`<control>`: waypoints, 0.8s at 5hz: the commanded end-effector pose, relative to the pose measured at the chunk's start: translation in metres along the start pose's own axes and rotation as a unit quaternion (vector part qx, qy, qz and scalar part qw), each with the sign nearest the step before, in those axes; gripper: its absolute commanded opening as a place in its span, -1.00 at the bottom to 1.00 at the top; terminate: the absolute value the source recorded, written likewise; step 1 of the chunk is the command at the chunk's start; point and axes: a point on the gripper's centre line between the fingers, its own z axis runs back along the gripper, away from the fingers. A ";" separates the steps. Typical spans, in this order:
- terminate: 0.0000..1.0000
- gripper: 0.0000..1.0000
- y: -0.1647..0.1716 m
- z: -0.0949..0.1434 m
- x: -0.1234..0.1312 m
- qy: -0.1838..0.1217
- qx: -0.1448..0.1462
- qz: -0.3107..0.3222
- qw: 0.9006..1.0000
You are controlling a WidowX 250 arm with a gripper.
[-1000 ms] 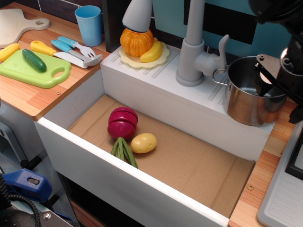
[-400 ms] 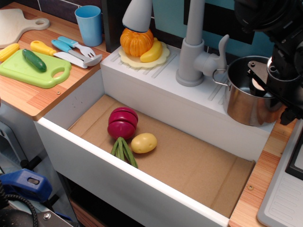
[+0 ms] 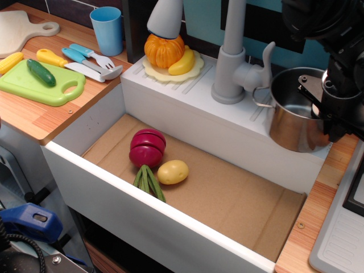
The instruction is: Put pot or pan in sink
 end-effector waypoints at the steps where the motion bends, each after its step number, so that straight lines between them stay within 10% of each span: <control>1: -1.00 -1.00 -0.008 0.027 0.007 0.010 0.004 0.014 1.000; 4: -1.00 -1.00 -0.011 0.062 -0.041 0.031 0.079 0.088 0.992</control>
